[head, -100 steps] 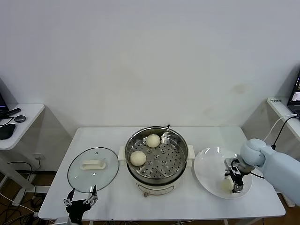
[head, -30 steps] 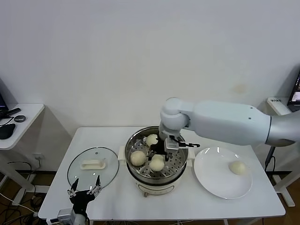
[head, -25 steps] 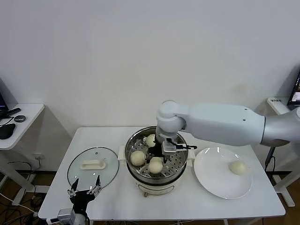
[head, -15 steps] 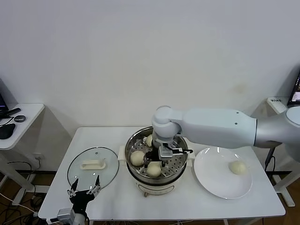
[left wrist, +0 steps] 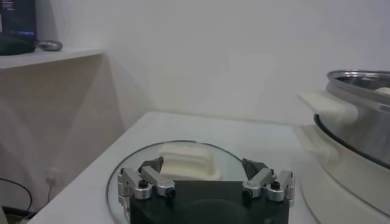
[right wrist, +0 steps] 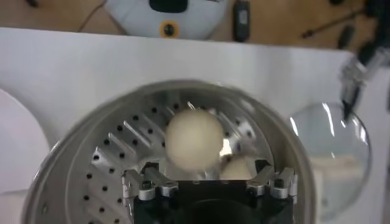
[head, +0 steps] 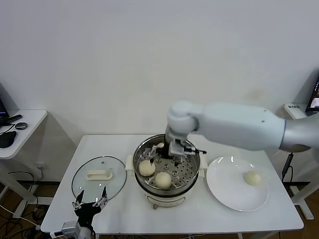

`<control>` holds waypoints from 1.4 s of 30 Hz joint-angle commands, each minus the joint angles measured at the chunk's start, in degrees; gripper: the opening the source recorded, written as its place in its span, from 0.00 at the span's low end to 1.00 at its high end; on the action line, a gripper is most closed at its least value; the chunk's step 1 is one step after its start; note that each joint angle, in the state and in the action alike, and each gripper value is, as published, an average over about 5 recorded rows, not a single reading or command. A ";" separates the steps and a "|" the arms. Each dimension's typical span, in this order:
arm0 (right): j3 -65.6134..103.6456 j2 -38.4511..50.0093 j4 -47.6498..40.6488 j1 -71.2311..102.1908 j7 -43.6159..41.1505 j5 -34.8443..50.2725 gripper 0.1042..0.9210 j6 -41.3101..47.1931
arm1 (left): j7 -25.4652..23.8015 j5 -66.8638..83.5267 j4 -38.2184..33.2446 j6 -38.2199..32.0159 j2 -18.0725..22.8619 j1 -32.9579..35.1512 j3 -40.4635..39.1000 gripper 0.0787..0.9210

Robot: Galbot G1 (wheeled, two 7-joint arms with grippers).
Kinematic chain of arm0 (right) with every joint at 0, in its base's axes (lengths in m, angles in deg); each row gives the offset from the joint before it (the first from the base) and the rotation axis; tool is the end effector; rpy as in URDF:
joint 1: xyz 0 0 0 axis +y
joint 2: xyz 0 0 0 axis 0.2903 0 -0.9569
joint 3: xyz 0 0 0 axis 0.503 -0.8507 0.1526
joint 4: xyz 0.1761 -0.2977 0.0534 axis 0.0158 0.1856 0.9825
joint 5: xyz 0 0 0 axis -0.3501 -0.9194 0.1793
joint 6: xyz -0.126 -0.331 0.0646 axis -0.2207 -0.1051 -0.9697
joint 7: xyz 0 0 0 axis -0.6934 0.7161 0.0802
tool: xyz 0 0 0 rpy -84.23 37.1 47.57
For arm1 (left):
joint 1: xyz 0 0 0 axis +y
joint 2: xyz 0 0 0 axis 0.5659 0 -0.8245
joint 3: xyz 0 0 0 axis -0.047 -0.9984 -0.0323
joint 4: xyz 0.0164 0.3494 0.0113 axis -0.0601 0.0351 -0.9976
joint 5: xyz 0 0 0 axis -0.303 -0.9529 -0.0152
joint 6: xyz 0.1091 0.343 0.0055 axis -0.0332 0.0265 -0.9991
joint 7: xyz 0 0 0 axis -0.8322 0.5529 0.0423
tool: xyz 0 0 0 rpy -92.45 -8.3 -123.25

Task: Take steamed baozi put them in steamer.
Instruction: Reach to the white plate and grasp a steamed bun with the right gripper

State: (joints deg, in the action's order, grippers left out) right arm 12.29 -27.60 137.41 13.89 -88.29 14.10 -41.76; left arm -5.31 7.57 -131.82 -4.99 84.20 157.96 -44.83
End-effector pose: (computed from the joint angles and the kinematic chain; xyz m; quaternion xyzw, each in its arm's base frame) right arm 0.5023 0.1167 -0.0262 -0.6782 0.2132 -0.7031 0.0155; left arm 0.1634 0.0486 -0.3305 0.0723 -0.9858 0.0296 0.1490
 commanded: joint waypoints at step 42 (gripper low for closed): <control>36.94 20.22 -27.86 40.57 -8.67 -21.50 0.88 21.47 | -0.59 1.50 0.41 0.58 -1.57 1.86 0.67 0.88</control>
State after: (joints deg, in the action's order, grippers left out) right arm 44.79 -5.90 113.95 49.18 -96.81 -1.39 -17.85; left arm -5.91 9.03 -131.49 -4.40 82.68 159.70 -44.21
